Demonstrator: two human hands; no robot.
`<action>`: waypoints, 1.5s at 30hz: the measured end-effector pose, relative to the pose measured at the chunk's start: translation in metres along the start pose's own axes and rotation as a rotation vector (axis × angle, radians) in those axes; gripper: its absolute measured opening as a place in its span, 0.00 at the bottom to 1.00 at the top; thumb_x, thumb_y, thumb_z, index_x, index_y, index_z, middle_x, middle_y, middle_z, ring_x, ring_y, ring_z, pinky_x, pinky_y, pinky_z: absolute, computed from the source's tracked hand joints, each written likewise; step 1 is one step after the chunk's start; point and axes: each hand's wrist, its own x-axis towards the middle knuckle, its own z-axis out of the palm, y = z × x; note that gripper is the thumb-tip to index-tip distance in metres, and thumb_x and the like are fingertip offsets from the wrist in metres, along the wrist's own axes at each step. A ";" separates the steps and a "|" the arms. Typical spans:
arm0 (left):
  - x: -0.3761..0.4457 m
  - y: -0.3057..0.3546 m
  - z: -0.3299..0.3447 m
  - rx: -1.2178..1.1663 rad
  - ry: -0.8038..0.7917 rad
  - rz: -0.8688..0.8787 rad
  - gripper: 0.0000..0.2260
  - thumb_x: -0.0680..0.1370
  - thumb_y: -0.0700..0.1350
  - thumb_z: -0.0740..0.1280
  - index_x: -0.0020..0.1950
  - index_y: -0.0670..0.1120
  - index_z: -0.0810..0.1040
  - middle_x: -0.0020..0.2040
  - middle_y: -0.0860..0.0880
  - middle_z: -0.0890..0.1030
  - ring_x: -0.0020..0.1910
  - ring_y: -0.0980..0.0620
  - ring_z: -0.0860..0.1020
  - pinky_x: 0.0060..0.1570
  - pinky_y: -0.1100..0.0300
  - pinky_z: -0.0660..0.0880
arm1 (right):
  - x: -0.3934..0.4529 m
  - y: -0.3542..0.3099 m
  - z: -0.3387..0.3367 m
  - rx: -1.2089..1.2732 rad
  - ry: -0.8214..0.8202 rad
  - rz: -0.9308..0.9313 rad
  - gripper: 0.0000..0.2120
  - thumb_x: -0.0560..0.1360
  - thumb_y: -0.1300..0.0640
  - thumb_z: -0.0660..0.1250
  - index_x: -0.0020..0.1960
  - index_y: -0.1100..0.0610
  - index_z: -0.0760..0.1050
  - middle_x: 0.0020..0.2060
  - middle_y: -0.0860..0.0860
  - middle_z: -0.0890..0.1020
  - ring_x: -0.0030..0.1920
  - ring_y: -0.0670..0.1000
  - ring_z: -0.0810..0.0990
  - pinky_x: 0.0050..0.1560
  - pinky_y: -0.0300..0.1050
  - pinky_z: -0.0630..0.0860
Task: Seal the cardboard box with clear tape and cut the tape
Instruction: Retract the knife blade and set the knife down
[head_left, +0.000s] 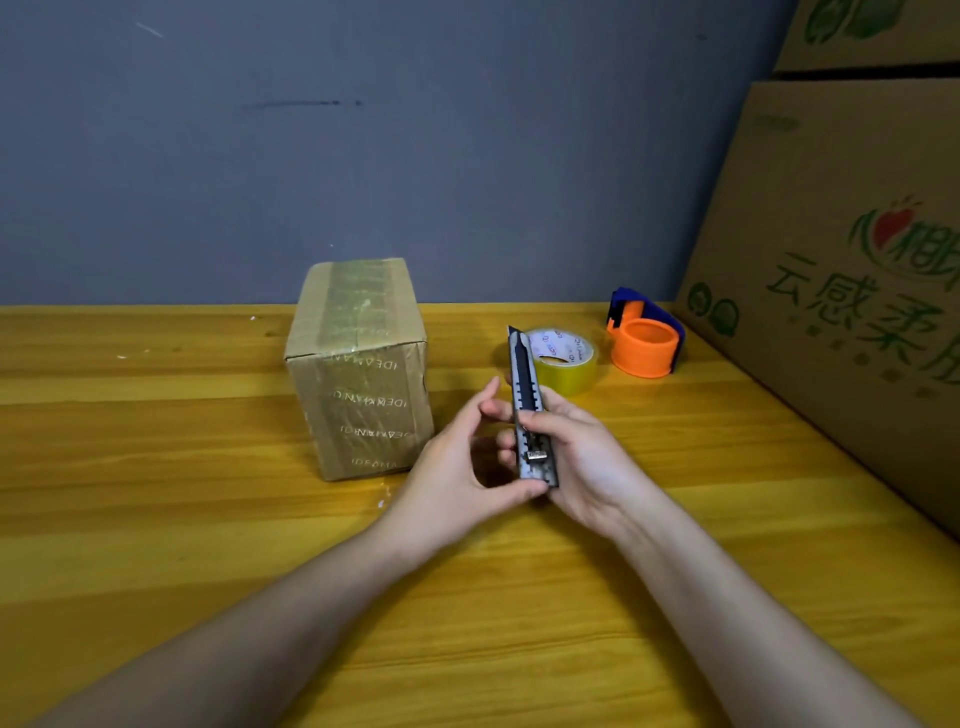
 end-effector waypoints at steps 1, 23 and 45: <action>0.000 -0.001 0.000 0.005 0.005 -0.001 0.46 0.60 0.58 0.75 0.73 0.62 0.55 0.65 0.59 0.74 0.61 0.59 0.76 0.62 0.50 0.74 | -0.001 -0.002 -0.001 0.041 -0.025 0.022 0.17 0.77 0.72 0.53 0.64 0.63 0.67 0.41 0.58 0.84 0.34 0.51 0.82 0.35 0.42 0.81; 0.003 -0.006 0.001 -0.014 -0.033 0.000 0.43 0.68 0.41 0.75 0.70 0.66 0.52 0.62 0.50 0.75 0.40 0.52 0.79 0.45 0.59 0.77 | 0.002 0.008 -0.008 -0.053 -0.054 0.034 0.15 0.79 0.66 0.56 0.63 0.54 0.69 0.35 0.53 0.79 0.27 0.49 0.76 0.29 0.42 0.74; 0.002 -0.008 0.001 0.085 -0.020 0.002 0.43 0.66 0.51 0.73 0.73 0.63 0.51 0.63 0.49 0.75 0.52 0.49 0.81 0.57 0.49 0.77 | 0.002 0.010 -0.006 -0.072 -0.019 0.027 0.12 0.80 0.66 0.55 0.59 0.56 0.70 0.33 0.53 0.80 0.27 0.52 0.80 0.29 0.44 0.80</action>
